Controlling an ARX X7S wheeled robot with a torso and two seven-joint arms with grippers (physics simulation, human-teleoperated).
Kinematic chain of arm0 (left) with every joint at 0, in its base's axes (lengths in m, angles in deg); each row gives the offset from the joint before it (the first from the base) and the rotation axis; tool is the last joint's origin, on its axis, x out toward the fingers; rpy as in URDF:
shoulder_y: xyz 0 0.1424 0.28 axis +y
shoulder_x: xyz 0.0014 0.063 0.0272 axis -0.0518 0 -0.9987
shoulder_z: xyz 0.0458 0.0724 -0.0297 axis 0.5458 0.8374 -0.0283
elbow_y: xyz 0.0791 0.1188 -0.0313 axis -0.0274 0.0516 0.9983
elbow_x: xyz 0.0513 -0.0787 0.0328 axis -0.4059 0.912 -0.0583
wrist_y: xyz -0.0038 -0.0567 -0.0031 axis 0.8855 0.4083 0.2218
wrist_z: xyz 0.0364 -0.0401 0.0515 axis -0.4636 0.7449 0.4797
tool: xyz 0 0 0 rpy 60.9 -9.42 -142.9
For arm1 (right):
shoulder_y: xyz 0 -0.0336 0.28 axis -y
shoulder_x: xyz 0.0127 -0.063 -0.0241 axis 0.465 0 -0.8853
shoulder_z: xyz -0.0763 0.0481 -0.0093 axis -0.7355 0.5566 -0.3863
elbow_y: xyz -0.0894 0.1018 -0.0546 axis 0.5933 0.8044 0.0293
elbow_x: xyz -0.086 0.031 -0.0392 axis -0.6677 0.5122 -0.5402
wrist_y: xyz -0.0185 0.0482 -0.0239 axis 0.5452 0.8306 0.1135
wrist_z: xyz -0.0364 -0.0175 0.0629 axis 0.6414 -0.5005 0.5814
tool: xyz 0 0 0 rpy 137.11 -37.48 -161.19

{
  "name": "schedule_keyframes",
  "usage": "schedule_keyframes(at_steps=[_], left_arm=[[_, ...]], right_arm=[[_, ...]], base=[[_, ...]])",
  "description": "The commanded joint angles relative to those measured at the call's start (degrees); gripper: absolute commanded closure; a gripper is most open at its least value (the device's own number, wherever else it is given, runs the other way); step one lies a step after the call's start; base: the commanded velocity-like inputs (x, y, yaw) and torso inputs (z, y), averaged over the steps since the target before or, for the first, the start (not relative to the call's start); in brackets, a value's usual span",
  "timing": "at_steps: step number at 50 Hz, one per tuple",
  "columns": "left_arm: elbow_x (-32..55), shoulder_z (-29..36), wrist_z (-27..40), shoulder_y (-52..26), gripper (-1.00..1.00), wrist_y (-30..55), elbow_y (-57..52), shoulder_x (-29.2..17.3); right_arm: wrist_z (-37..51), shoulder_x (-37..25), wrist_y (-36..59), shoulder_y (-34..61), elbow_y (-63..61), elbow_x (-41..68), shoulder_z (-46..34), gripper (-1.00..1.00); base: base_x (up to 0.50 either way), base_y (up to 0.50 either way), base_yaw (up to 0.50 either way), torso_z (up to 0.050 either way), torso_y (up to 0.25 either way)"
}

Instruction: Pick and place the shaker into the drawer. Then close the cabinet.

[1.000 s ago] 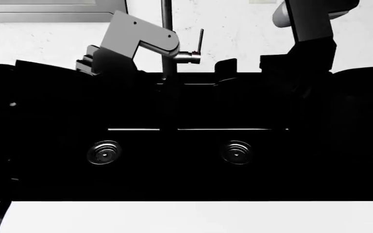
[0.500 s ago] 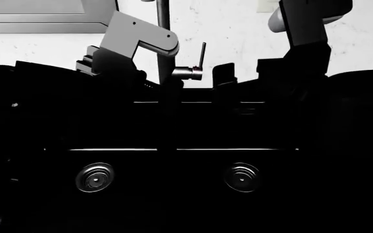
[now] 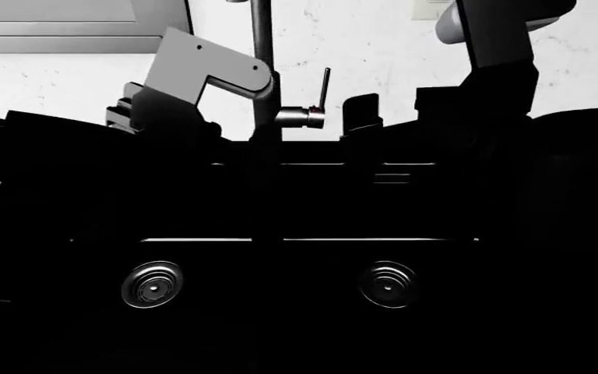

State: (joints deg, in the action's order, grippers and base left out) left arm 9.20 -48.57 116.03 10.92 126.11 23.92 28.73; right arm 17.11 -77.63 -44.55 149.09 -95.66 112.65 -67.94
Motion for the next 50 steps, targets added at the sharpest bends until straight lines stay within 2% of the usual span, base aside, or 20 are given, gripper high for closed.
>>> schedule_keyframes(at_steps=[1,15,28,37,44,50], left_arm=[[3.8,-1.1,3.9,0.6,-1.0,0.6,-2.9,-1.8],[13.2,-3.4,15.7,-1.3,-1.0,1.9,-12.5,-7.3],[21.9,-3.5,25.2,-5.8,-1.0,3.8,-17.7,-15.7],[26.2,-4.3,31.0,-19.3,-1.0,5.4,-17.1,-18.7],[25.8,-6.0,34.1,-30.6,-1.0,6.2,-17.0,-19.7],[22.1,-6.9,34.2,-36.8,-1.0,7.2,-16.3,-19.7]], right_arm=[[0.6,0.1,0.0,0.5,-0.4,0.5,0.3,-1.0],[0.4,-0.3,-0.4,0.0,-0.4,0.3,0.4,-1.0],[0.2,-0.9,-1.4,-0.6,-0.9,-0.5,0.9,-1.0],[0.5,-1.8,-1.8,-0.6,-2.5,0.2,1.7,-1.0],[0.3,-2.5,-2.0,-0.5,-3.2,0.7,2.3,-1.0],[0.1,-3.5,-2.2,-0.7,-3.7,1.1,2.8,-1.0]], base=[[0.0,0.0,0.0,0.0,0.0],[0.0,0.0,0.0,0.0,0.0],[0.0,0.0,0.0,0.0,0.0],[0.0,0.0,0.0,0.0,0.0],[0.0,0.0,0.0,0.0,0.0],[0.0,0.0,0.0,0.0,0.0]])
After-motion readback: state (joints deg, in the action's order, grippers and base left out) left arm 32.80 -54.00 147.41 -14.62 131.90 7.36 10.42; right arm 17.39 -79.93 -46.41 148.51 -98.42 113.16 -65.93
